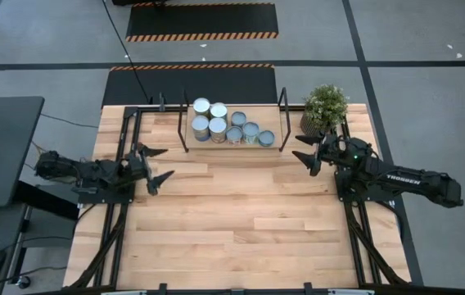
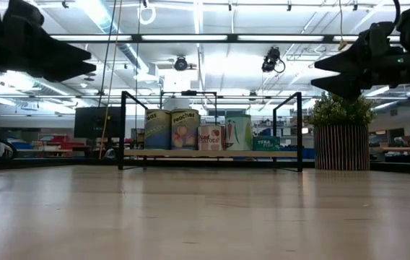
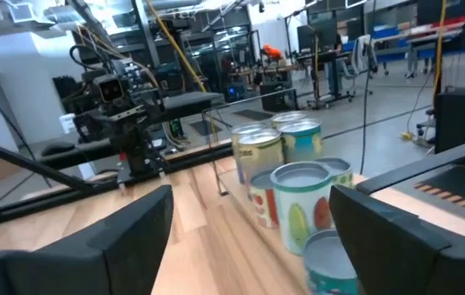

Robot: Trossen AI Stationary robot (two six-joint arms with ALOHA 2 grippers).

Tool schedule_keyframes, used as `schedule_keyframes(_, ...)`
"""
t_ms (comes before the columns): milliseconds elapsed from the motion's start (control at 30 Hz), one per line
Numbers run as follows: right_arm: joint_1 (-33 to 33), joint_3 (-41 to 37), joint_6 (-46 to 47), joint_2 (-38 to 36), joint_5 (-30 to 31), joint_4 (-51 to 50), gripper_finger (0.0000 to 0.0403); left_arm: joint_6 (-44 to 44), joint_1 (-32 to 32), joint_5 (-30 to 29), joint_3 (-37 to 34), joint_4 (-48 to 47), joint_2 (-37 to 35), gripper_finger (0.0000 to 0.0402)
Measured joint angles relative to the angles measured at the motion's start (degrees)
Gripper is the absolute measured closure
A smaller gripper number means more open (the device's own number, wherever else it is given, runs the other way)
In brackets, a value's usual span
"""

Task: Pick and place cans onto a shelf
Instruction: Return to Home Position

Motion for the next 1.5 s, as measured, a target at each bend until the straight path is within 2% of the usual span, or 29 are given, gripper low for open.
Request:
schedule_keyframes(100,-4.1,0.0,-0.2,0.0,-3.5,0.2,0.0082,-0.1,4.9,1.3,-0.1,0.3,0.0,0.0012)
schedule_keyframes(267,-10.8,0.0,0.1,0.0,-8.9,0.7,0.0103,-0.9,11.9,8.8,-0.1,0.1,0.0,0.0012)
schedule_keyframes(467,-15.6,0.0,1.1,0.0,-12.6,2.7,0.0113,-3.1,17.6,9.2,-0.1,0.1,0.0,0.0012)
schedule_keyframes(567,-16.1,0.0,-0.1,0.0,-12.6,2.7,0.0113,-3.8,18.3,9.1,-0.1,0.1,0.0,0.0012)
schedule_keyframes(733,-16.1,0.0,-1.2,0.0,-12.3,2.6,0.0114,-5.0,18.3,5.6,-0.1,0.3,0.0,0.0012)
schedule_keyframes(967,-16.1,0.0,5.4,0.1,-4.3,2.3,0.0114,-3.0,18.3,5.9,-0.1,3.4,0.0,0.0012)
schedule_keyframes(1133,-16.1,0.0,6.2,0.1,-4.2,2.3,0.0112,-2.1,18.4,5.9,-0.1,4.9,0.1,0.0012)
schedule_keyframes(1367,-16.1,0.0,6.2,0.1,-4.2,2.3,0.0112,-8.2,18.4,6.0,-0.1,4.8,0.1,0.0012)
schedule_keyframes(1500,-16.1,0.0,6.2,0.1,-4.2,2.3,0.0112,-7.8,18.4,5.9,-0.1,4.8,0.1,0.0012)
